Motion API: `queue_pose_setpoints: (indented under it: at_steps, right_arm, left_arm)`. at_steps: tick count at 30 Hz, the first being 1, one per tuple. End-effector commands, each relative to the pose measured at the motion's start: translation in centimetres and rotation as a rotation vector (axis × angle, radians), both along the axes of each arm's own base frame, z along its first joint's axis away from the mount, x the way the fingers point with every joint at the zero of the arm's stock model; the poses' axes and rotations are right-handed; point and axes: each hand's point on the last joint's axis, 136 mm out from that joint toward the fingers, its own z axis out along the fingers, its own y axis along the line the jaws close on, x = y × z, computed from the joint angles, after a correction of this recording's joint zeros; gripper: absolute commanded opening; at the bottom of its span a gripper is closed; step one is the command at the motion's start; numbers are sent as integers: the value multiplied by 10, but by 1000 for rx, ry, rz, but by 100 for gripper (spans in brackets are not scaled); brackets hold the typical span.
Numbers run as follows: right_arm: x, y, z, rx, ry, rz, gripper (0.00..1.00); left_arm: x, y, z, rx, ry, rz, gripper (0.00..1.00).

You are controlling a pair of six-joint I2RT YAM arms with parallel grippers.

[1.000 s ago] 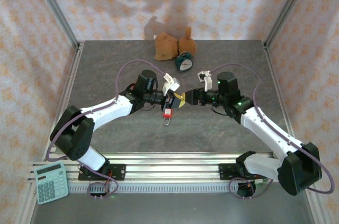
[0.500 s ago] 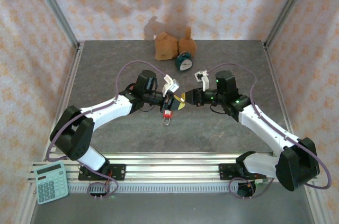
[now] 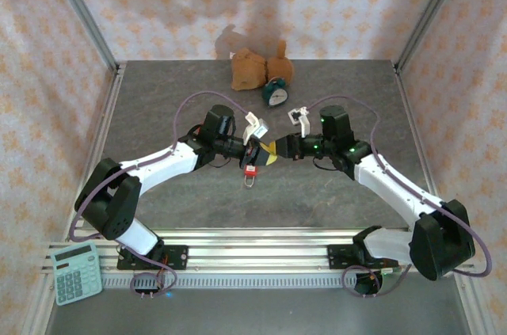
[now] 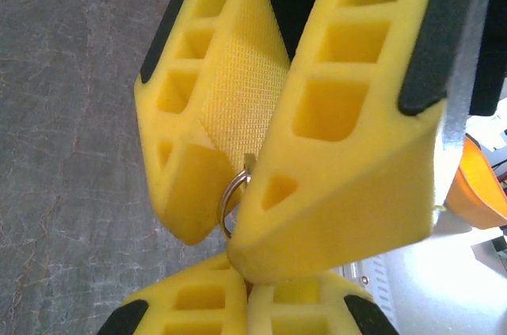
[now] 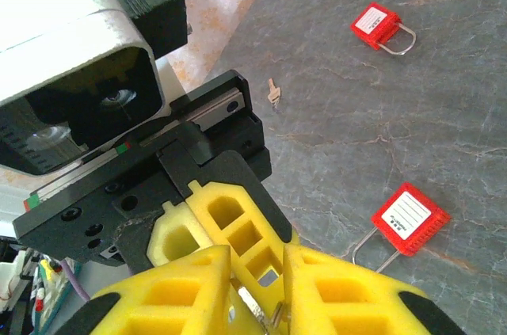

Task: Unlock with the key

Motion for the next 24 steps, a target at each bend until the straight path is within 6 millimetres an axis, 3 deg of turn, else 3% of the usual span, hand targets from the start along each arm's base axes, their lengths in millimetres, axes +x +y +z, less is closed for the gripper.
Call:
queue_pose_setpoints:
  at_steps: [1, 7, 9, 11, 14, 20, 24]
  right_arm:
    - [-6, 6, 18, 35, -33, 52, 20]
    - [-2, 3, 21, 23, -45, 17, 10]
    - [-1, 1, 21, 14, -45, 1, 8]
    - [3, -1, 18, -1, -45, -24, 8]
    - [8, -10, 28, -17, -94, -92, 7]
    - [30, -34, 34, -96, -172, -289, 6]
    - [42, -52, 32, -152, -203, -408, 6]
  left_arm:
    - [8, -1, 20, -42, -35, 5, 0]
    - [11, -2, 17, -33, -23, 14, 3]
    - [13, -1, 15, -23, -25, 28, 18]
    - [15, 1, 12, -7, -26, 47, 42]
    - [18, 7, 7, 26, -47, 95, 52]
    - [25, 33, 4, 116, -91, 268, 52]
    - [55, 71, -2, 259, -88, 575, 48]
